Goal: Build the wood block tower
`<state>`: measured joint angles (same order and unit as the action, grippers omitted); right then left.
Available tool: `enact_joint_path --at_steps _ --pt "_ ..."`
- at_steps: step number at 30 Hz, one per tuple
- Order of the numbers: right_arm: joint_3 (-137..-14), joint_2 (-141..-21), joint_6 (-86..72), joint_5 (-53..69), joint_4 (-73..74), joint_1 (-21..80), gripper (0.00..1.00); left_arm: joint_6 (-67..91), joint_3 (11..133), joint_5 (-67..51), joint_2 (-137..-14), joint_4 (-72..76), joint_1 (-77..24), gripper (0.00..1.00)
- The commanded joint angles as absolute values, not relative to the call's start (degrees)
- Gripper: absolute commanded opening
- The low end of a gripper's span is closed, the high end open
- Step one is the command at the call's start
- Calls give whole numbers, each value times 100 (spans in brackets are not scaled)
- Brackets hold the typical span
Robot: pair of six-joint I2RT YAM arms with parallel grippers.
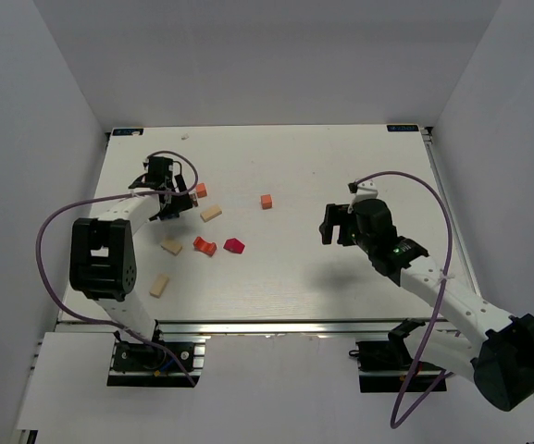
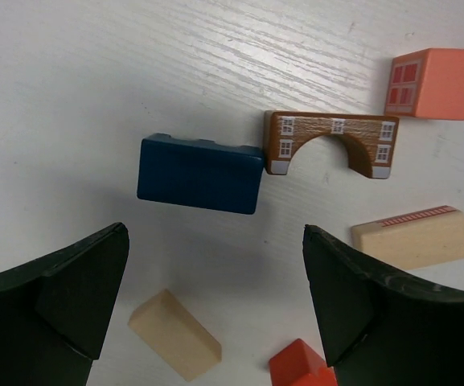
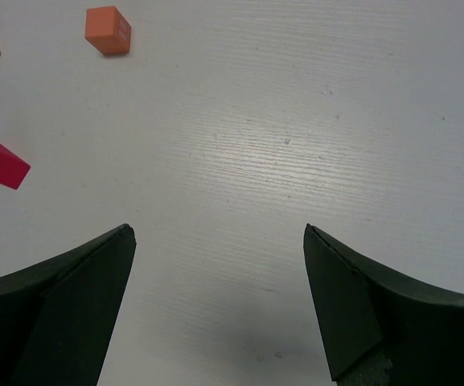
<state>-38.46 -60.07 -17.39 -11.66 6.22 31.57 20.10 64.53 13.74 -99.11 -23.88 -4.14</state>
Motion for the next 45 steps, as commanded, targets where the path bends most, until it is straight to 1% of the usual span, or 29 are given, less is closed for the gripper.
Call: enact_joint_path --at_steps 1,7,10,19,21,28,32,34,41,42,45 --pt "-3964 -6029 -1626 -1230 484 3103 89 1565 6671 1608 -9888 -2470 -413 98" --pt "-3973 -6169 -1670 -1134 457 3076 89 1258 6715 1521 -10160 -2233 -404 98" --pt "-3964 -6240 -1670 -1055 422 3067 89 1143 6943 1757 -10406 -2347 -369 98" --pt "-3964 -6319 -1644 -1028 404 3032 89 932 7040 1362 -10556 -2189 -273 98" --pt "-3964 -6311 -1652 -1046 413 3032 89 923 6961 1336 -10512 -2110 -281 96" --pt "-3955 -6275 -1661 -1055 457 3015 89 905 6961 1336 -10626 -2074 -281 82" --pt "-3929 -6223 -1652 -1142 457 3015 89 905 7110 1327 -10679 -2136 -272 82" --pt "-3937 -6223 -1661 -1143 466 3006 89 905 7145 1310 -10705 -2136 -272 80" --pt "-3929 -6188 -1687 -1187 492 2988 89 940 7154 1292 -10740 -2232 -264 65" --pt "-3929 -6187 -1696 -1178 492 2980 89 940 7137 1275 -10732 -2241 -272 61" --pt "-3911 -6187 -1723 -1178 492 2979 89 993 7154 1231 -10644 -2303 -272 57"
